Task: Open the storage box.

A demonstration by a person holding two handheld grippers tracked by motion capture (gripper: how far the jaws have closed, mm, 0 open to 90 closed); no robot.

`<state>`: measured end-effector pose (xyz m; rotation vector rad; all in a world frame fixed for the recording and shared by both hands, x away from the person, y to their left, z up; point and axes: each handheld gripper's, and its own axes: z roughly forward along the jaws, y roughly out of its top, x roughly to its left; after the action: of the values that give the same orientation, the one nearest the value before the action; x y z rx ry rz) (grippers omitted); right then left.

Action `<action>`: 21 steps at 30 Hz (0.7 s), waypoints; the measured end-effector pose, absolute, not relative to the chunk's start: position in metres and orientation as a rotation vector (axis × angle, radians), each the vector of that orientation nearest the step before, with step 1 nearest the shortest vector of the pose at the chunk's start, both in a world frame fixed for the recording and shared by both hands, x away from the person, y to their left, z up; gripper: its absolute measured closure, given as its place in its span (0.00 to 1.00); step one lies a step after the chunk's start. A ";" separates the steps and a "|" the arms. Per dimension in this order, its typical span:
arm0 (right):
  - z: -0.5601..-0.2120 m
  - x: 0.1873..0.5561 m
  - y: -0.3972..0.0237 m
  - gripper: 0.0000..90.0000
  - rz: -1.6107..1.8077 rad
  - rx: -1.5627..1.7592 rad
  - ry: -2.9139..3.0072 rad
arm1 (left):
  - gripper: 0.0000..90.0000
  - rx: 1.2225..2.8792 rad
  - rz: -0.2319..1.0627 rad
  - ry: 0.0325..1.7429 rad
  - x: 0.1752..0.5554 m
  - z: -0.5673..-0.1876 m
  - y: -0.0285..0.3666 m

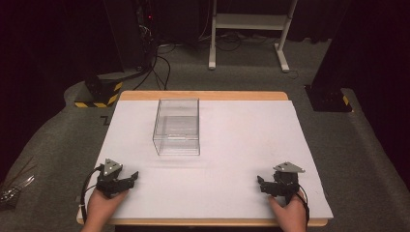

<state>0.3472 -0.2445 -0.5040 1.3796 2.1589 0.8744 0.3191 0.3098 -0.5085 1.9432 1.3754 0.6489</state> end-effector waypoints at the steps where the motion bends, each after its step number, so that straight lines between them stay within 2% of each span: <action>1: -0.504 0.347 -0.244 0.13 0.874 1.380 2.159 | 0.31 1.943 0.648 1.376 0.319 -0.509 0.310; 21: -0.504 0.348 -0.245 0.13 0.875 1.380 2.163 | 0.32 1.945 0.646 1.379 0.320 -0.508 0.310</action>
<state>0.3475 -0.2448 -0.5039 1.3799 2.1629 0.8753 0.3196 0.3098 -0.5081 1.9449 1.3786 0.6460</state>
